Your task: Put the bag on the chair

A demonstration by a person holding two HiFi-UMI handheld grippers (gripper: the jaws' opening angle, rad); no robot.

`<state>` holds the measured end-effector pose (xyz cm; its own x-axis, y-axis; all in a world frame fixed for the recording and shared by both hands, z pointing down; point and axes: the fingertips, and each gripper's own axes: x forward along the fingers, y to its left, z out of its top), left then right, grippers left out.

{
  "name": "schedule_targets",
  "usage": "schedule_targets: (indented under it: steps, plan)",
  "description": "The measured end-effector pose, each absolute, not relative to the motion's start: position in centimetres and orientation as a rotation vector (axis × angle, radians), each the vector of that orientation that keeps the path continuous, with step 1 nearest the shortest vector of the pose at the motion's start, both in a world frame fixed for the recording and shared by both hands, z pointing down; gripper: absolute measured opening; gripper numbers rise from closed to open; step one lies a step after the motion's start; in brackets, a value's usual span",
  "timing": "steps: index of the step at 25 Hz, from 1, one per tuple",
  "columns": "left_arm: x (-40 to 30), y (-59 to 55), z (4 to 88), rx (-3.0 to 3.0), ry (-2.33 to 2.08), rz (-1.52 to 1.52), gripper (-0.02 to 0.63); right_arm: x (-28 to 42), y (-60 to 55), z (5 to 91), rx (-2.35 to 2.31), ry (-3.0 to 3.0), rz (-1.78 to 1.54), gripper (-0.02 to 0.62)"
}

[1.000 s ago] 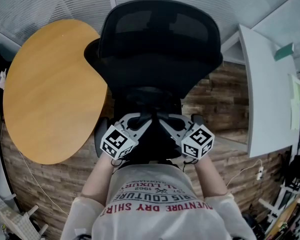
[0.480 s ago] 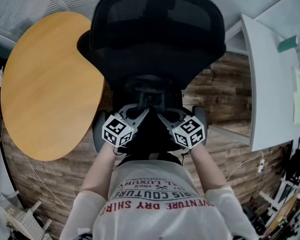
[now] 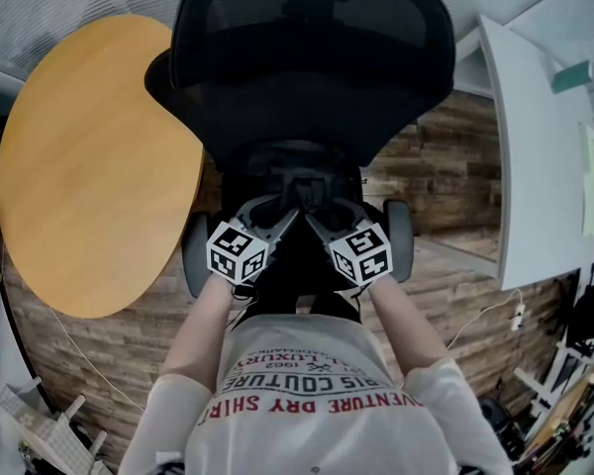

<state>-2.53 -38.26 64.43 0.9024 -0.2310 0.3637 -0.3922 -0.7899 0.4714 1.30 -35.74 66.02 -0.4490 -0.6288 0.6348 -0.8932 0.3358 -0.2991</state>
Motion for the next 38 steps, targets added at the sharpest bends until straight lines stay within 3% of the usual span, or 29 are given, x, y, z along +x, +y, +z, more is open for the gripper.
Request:
schedule_targets:
  steps: [3, 7, 11, 13, 14, 15, 17, 19, 28, 38]
  plan:
    - [-3.3, -37.9, 64.3, 2.51, -0.481, 0.371, 0.217, 1.5, -35.6, 65.1, 1.414, -2.182, 0.86, 0.238]
    - [-3.8, -37.7, 62.6, 2.506, -0.492, 0.297, 0.227, 3.1, -35.2, 63.7, 1.573, -2.097, 0.807, 0.255]
    - [-4.0, -37.6, 60.1, 2.61, -0.507, 0.308, 0.221, 4.1, -34.4, 61.1, 1.706, -2.056, 0.721, 0.253]
    - [-3.9, -37.4, 58.2, 2.688, -0.503, 0.308, 0.19, 4.1, -34.2, 59.4, 1.722, -2.093, 0.696, 0.253]
    - [-3.9, -37.3, 57.1, 2.727, -0.505, 0.3, 0.143, 3.9, -34.1, 58.4, 1.72, -2.12, 0.685, 0.252]
    - [-3.7, -37.2, 55.9, 2.758, -0.507, 0.289, 0.062, 3.8, -34.0, 57.3, 1.719, -2.148, 0.669, 0.244]
    - [-3.3, -36.9, 53.8, 2.806, -0.492, 0.259, 0.041, 4.1, -34.0, 54.9, 1.748, -2.188, 0.618, 0.114]
    - [-2.8, -36.4, 51.6, 2.859, -0.468, 0.232, 0.035, 4.4, -34.2, 52.8, 1.783, -2.219, 0.566, 0.052]
    - [-2.8, -33.4, 41.2, 3.018, -0.47, 0.071, 0.029, 2.2, -33.1, 44.0, 1.736, -2.447, 0.288, 0.026]
    - [-4.3, -32.6, 38.6, 3.025, -0.59, 0.047, 0.029, 2.1, -31.4, 41.0, 1.75, -2.492, 0.212, 0.026]
